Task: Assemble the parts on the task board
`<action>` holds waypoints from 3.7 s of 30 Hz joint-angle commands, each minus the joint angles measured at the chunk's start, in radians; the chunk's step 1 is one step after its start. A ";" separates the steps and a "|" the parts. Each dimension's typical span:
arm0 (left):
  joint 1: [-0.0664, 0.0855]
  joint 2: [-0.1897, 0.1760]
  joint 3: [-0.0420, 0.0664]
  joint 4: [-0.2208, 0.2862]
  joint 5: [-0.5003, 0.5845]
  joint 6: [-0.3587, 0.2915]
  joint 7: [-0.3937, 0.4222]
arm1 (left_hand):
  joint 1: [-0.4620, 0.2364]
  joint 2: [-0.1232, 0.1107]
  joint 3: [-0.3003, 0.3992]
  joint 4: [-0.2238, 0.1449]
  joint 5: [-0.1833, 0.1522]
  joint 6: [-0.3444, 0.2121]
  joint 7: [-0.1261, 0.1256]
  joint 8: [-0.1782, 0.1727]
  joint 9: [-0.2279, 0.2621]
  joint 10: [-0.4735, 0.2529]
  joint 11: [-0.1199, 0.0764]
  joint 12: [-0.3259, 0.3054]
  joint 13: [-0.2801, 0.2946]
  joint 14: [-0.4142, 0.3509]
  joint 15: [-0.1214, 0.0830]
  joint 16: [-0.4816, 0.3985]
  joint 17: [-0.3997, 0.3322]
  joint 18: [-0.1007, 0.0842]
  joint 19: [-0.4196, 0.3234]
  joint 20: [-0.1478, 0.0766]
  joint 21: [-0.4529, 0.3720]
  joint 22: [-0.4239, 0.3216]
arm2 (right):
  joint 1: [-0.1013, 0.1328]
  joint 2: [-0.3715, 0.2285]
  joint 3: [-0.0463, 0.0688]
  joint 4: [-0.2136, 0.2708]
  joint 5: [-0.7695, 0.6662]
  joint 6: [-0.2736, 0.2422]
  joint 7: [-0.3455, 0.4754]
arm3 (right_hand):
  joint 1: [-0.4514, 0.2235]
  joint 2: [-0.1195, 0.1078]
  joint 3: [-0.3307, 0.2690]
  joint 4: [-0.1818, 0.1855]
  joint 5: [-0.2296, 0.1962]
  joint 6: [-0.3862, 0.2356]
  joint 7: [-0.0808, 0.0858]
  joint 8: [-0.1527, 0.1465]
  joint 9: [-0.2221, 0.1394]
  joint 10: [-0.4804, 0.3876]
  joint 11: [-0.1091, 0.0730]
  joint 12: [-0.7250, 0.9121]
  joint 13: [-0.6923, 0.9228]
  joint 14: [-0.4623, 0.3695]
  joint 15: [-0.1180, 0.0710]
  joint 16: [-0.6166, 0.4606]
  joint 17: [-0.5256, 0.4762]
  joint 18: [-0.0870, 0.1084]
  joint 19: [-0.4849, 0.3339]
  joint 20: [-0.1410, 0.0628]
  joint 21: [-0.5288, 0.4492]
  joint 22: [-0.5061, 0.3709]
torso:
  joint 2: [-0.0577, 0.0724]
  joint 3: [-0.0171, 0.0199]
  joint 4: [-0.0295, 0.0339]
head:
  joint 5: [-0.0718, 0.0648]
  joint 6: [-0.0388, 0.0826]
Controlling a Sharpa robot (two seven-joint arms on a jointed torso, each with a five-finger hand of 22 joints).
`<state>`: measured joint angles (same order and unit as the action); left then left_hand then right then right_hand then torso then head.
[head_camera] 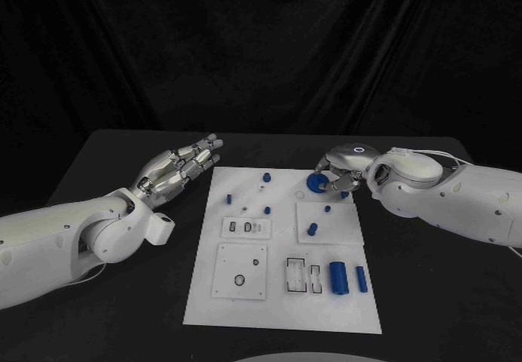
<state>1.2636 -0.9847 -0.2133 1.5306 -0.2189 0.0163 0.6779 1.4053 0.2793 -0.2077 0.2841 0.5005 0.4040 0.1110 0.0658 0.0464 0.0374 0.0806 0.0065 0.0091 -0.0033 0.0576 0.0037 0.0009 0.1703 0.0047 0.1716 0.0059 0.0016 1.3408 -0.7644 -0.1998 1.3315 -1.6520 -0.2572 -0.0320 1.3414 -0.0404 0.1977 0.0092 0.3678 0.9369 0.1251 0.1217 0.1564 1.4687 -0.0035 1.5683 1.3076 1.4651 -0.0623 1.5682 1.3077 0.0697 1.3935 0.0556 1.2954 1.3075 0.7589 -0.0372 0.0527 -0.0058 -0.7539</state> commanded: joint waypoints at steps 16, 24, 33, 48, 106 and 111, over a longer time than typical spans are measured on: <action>0.002 -0.005 0.001 0.004 0.006 0.013 0.086 | 0.015 -0.001 0.008 -0.003 0.011 -0.002 0.003 0.006 0.001 0.001 0.003 0.003 0.001 0.003 0.007 -0.004 -0.001 0.010 0.000 0.011 -0.002 0.002 | 0.012 -0.022 -0.007 0.073 -0.013 -0.031 0.004 | -0.023 -0.002 -0.010 0.005 0.013 0.051 -0.043 0.131 0.175 0.102 0.005 0.003 0.263 0.106 0.003 0.003 0.263 0.001 0.012 -0.003 0.003 0.091 | 0.000 -0.0004 -0.0009 | 0.002 -0.002; 0.002 -0.001 0.001 0.002 0.006 0.016 0.082 | 0.015 -0.001 0.008 -0.003 0.011 -0.002 0.003 0.006 0.001 0.001 0.003 0.003 0.001 0.003 0.008 -0.004 -0.001 0.010 0.000 0.012 -0.001 0.002 | 0.042 -0.017 -0.007 0.122 0.003 -0.033 0.016 | -0.047 -0.007 -0.017 0.023 -0.008 0.046 -0.043 0.132 0.185 0.102 0.006 0.003 0.263 0.106 0.004 0.003 0.263 0.000 0.018 -0.003 0.007 0.096 | 0.000 -0.0014 -0.0007 | 0.000 -0.003; 0.002 0.003 0.001 0.000 0.006 0.019 0.079 | 0.016 -0.001 0.009 -0.003 0.011 -0.001 0.003 0.007 0.001 0.002 0.004 0.003 0.001 0.003 0.008 -0.004 -0.001 0.010 0.001 0.013 -0.001 0.002 | 0.050 0.034 -0.007 0.114 0.023 -0.010 0.035 | -0.054 -0.011 -0.014 0.030 0.011 0.042 -0.041 0.124 0.185 0.102 0.007 0.003 0.263 0.106 0.005 0.003 0.263 0.000 0.020 -0.002 0.008 0.098 | 0.000 -0.0013 0.0013 | 0.000 -0.005; 0.002 0.010 0.001 -0.001 0.006 0.019 0.074 | 0.016 0.000 0.010 -0.003 0.011 -0.001 0.003 0.007 0.001 0.002 0.004 0.003 0.001 0.003 0.009 -0.004 -0.001 0.010 0.001 0.014 -0.001 0.003 | 0.051 0.161 -0.007 0.036 0.030 0.004 0.065 | -0.053 -0.015 -0.004 0.033 0.040 0.040 -0.037 0.113 0.184 0.102 0.013 0.003 0.263 0.106 0.010 0.003 0.263 0.000 0.019 0.001 0.004 0.098 | 0.000 -0.0013 0.0034 | -0.013 -0.003; 0.002 0.035 0.001 -0.024 0.006 0.038 0.071 | 0.017 0.001 0.014 -0.002 0.011 -0.005 0.005 0.008 0.001 0.001 0.006 0.003 0.001 0.003 0.012 -0.004 -0.001 0.010 0.003 0.020 0.000 0.004 | 0.020 0.274 -0.007 -0.084 0.030 0.031 0.054 | -0.058 -0.039 0.038 0.038 -0.038 -0.370 -0.035 -0.071 0.001 0.102 0.005 0.003 0.263 0.090 0.007 -0.039 0.232 0.027 -0.045 0.002 -0.140 0.043 | -0.001 0.0002 -0.0018 | -0.011 -0.026; 0.002 0.035 0.001 -0.025 0.006 0.039 0.070 | 0.017 0.001 0.014 -0.002 0.012 -0.005 0.005 0.008 0.001 0.001 0.006 0.003 0.001 0.003 0.013 -0.004 -0.001 0.010 0.003 0.020 0.001 0.004 | 0.020 0.273 -0.007 -0.084 0.030 0.027 0.054 | -0.049 -0.031 0.046 0.034 -0.015 -0.324 -0.035 -0.062 0.004 0.102 0.005 0.003 0.263 0.089 0.006 -0.043 0.229 0.028 -0.048 0.001 -0.151 0.040 | -0.001 0.0008 -0.0014 | -0.012 -0.026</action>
<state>1.2636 -0.9512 -0.2133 1.5046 -0.2187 0.0422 0.6781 1.4131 0.2794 -0.1993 0.2814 0.5083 0.4039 0.1109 0.0696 0.0462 0.0373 0.0805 0.0066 0.0085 0.0004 0.0609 0.0037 0.0010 0.1703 0.0046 0.1857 0.0059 0.0039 1.3635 -0.4904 -0.2075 1.2452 -1.6206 -0.2297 0.0377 1.2847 -0.0733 0.2430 0.0468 0.3495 0.6091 0.0898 0.0536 0.1593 1.4652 0.0070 1.5682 1.3075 1.4641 -0.0487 1.5295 1.3073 0.0866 1.3507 0.0556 1.1491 1.3077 0.7584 -0.0366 0.0510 -0.0170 -0.7796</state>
